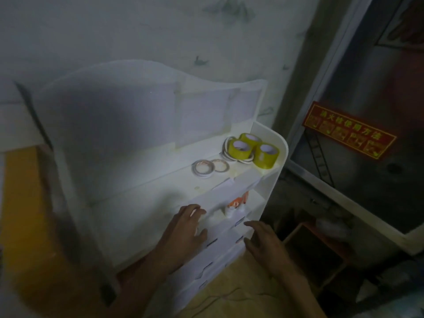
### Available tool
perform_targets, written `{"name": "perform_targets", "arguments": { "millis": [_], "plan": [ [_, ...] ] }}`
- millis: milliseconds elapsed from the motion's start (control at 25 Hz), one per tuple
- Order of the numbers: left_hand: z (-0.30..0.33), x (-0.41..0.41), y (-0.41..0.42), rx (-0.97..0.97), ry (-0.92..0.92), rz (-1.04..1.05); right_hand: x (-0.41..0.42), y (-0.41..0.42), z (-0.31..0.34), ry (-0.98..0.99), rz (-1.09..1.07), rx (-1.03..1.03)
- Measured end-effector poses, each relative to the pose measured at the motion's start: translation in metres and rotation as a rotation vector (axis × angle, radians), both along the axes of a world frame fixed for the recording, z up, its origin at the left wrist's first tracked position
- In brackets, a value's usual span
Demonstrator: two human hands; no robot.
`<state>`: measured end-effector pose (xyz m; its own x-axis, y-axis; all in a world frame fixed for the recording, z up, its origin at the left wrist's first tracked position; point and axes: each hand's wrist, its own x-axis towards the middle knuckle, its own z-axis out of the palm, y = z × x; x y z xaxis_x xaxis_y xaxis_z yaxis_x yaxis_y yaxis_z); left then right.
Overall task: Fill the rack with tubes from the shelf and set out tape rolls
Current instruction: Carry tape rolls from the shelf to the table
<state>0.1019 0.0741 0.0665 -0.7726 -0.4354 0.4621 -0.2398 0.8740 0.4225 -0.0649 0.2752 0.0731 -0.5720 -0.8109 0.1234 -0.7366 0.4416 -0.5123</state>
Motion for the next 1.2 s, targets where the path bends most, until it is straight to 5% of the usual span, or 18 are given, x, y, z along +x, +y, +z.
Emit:
{"name": "perform_targets", "arguments": {
  "millis": [920, 1200],
  "plan": [
    [-0.042, -0.193, -0.111, 0.060, -0.080, 0.544, -0.263, -0.243, -0.070, 0.039, 0.495, -0.083],
    [-0.054, -0.230, -0.114, 0.114, -0.114, 0.607, -0.278, -0.272, -0.089, 0.292, 0.613, -0.190]
  ]
}}
